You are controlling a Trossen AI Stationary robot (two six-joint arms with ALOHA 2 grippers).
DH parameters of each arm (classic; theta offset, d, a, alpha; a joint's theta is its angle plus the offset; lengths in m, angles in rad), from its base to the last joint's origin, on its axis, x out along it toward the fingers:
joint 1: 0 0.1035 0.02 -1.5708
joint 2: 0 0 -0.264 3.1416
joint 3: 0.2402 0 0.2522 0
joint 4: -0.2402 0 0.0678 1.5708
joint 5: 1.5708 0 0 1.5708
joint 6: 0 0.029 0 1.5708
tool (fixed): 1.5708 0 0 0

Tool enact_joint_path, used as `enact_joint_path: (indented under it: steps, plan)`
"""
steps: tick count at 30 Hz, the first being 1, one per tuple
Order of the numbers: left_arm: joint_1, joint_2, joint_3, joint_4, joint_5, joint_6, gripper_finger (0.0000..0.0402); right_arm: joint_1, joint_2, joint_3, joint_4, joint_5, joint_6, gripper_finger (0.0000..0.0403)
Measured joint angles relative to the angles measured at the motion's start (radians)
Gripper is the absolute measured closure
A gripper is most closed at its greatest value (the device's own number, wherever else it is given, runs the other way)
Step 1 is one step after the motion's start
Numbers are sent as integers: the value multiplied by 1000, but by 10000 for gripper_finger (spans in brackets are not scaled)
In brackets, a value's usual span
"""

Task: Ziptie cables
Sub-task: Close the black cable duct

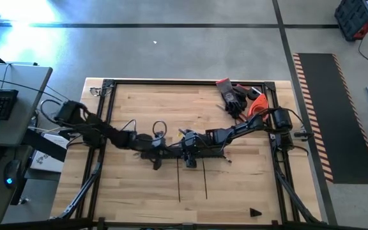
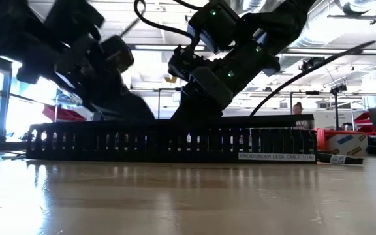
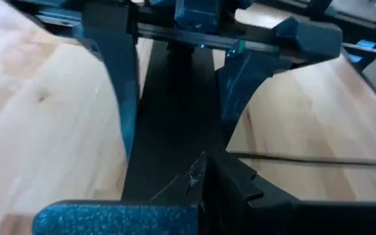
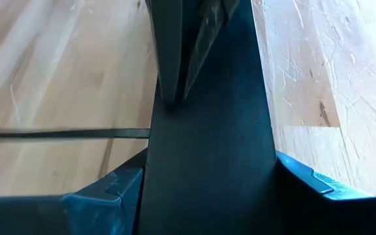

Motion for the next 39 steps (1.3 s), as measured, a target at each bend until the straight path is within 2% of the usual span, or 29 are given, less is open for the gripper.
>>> enact_joint_path:
  steps: [3, 10, 19, 25, 28, 34, 39]
  plan:
    - [23, 64, 15, 31, 53, -34, 401, 1, 0, 0, -4, 0, -4, 190]
    - [46, 173, 24, 102, 104, -91, 401, 0, 1, 0, -5, -1, 1, 190]
    - [46, 177, 24, 106, 111, -95, 401, 0, 1, 0, -4, -2, 1, 190]
    - [45, 177, 24, 108, 118, -101, 401, -3, -1, 0, -7, -70, -23, 187]
    - [44, 177, 23, 109, 125, -98, 401, -3, -14, 0, -24, -82, -40, 166]
    - [44, 179, 22, 107, 127, -96, 401, -10, -55, 0, -68, -150, -72, 98]
    - [44, 179, 22, 107, 125, -97, 401, -11, -77, 15, -129, -156, -86, 75]
